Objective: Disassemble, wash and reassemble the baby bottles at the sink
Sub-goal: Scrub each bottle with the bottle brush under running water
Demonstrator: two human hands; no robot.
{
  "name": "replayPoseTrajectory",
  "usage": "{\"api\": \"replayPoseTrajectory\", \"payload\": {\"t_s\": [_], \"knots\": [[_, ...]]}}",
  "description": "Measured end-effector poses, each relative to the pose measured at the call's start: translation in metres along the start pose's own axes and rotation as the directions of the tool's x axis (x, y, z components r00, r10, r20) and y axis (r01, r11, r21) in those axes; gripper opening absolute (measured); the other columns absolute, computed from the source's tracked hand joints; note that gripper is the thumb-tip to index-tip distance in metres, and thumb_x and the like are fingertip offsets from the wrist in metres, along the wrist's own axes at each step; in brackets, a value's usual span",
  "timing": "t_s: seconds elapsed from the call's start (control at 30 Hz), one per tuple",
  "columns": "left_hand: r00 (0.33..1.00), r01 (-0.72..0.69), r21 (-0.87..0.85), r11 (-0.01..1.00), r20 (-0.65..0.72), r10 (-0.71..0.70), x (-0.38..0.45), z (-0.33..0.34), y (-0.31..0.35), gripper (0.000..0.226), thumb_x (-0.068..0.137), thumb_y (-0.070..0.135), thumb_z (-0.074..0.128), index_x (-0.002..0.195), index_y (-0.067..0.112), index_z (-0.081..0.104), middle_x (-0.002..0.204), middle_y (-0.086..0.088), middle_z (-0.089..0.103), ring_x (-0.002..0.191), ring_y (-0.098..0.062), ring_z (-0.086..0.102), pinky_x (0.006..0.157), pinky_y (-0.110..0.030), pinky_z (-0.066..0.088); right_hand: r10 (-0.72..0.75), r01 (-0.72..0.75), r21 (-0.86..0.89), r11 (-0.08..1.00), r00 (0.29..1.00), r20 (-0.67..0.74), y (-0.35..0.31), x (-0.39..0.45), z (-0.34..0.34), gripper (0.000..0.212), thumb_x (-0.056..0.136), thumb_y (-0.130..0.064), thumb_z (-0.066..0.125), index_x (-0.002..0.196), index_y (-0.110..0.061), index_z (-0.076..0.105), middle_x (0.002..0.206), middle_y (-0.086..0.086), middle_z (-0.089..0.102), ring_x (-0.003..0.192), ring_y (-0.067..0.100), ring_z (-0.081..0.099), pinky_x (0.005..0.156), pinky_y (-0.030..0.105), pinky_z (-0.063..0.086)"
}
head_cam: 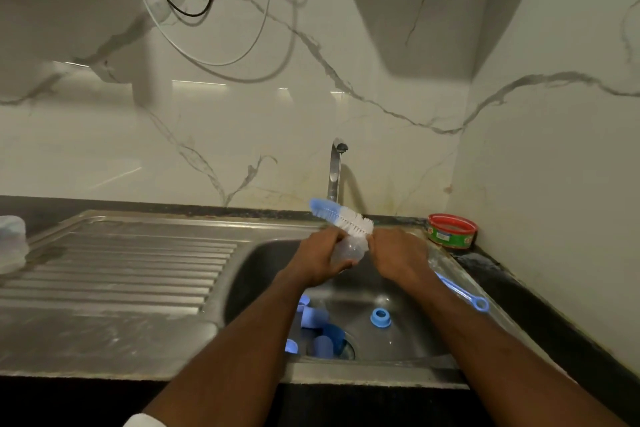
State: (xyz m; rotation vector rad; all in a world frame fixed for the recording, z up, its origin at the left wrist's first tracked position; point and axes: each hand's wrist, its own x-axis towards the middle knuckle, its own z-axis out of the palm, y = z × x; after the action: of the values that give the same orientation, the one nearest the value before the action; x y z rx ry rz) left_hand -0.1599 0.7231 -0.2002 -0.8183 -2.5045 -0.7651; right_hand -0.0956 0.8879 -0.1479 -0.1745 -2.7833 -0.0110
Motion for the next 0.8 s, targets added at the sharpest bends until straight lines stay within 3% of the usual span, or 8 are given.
{"api": "replayPoseTrajectory", "payload": {"t_s": [0.13,0.27,0.37,0.5,0.6,0.7,0.8], "knots": [[0.998,0.011,-0.073,0.997,-0.059,-0.015,0.000,-0.003,0.000,0.051,0.087,0.038,0.077,0.130,0.021,0.055,0.130,0.002,0.063,0.113,-0.011,0.060,0.093,-0.025,0.048,0.035,-0.037,0.179,0.983,0.999,0.014,0.015,0.007,-0.001,0.038,0.104,-0.041,0.043,0.122,-0.018,0.066,0.117,0.008,0.070,0.097,0.024,0.066,0.087,0.040,0.057],[0.991,0.075,-0.186,0.980,-0.094,-0.093,0.000,-0.007,0.000,0.043,0.095,0.032,0.070,0.130,0.016,0.050,0.124,0.002,0.062,0.104,-0.004,0.056,0.082,-0.009,0.043,0.020,-0.043,0.290,0.956,0.997,0.081,0.019,0.010,0.000,0.043,0.105,-0.040,0.044,0.131,-0.011,0.061,0.121,0.012,0.067,0.099,0.025,0.064,0.089,0.037,0.054],[0.964,0.201,-0.196,0.960,-0.133,-0.229,0.002,-0.006,-0.006,0.042,0.100,0.038,0.061,0.129,0.009,0.052,0.121,-0.009,0.064,0.102,-0.014,0.060,0.084,-0.022,0.048,-0.023,-0.019,0.390,0.921,0.994,0.105,0.014,0.008,0.000,0.041,0.106,-0.034,0.046,0.135,-0.009,0.060,0.128,0.015,0.065,0.108,0.027,0.064,0.089,0.032,0.052],[0.941,0.314,-0.122,0.942,-0.095,-0.326,0.003,-0.004,-0.016,0.048,0.101,0.050,0.052,0.122,0.007,0.058,0.117,-0.013,0.067,0.100,-0.019,0.062,0.086,-0.031,0.051,-0.083,0.069,0.343,0.937,0.996,0.028,0.004,0.007,0.005,0.037,0.105,-0.037,0.045,0.120,-0.013,0.069,0.107,0.010,0.071,0.087,0.022,0.066,0.082,0.039,0.057],[0.967,0.241,-0.122,0.963,-0.049,-0.248,0.003,-0.004,-0.012,0.050,0.101,0.052,0.052,0.123,0.008,0.060,0.118,-0.010,0.068,0.096,-0.016,0.062,0.084,-0.029,0.050,-0.066,0.067,0.255,0.965,0.998,-0.015,0.001,0.005,0.007,0.037,0.103,-0.042,0.044,0.110,-0.018,0.071,0.097,0.005,0.071,0.080,0.020,0.066,0.079,0.041,0.060],[0.996,0.083,-0.125,0.989,0.025,-0.081,0.000,-0.003,-0.002,0.052,0.096,0.047,0.063,0.133,0.011,0.056,0.130,-0.006,0.065,0.111,-0.019,0.064,0.093,-0.030,0.052,-0.016,0.023,0.220,0.975,0.999,-0.035,0.000,0.004,0.006,0.036,0.103,-0.043,0.042,0.109,-0.021,0.070,0.100,0.004,0.071,0.084,0.021,0.066,0.081,0.041,0.059],[0.998,0.020,-0.077,0.997,-0.053,-0.024,-0.001,-0.001,0.003,0.052,0.093,0.042,0.071,0.133,0.014,0.055,0.129,-0.004,0.064,0.113,-0.018,0.062,0.091,-0.025,0.047,0.063,-0.058,0.194,0.979,0.998,-0.020,0.006,0.006,0.004,0.034,0.102,-0.040,0.045,0.116,-0.019,0.068,0.110,0.007,0.071,0.095,0.025,0.066,0.080,0.036,0.053]]}}
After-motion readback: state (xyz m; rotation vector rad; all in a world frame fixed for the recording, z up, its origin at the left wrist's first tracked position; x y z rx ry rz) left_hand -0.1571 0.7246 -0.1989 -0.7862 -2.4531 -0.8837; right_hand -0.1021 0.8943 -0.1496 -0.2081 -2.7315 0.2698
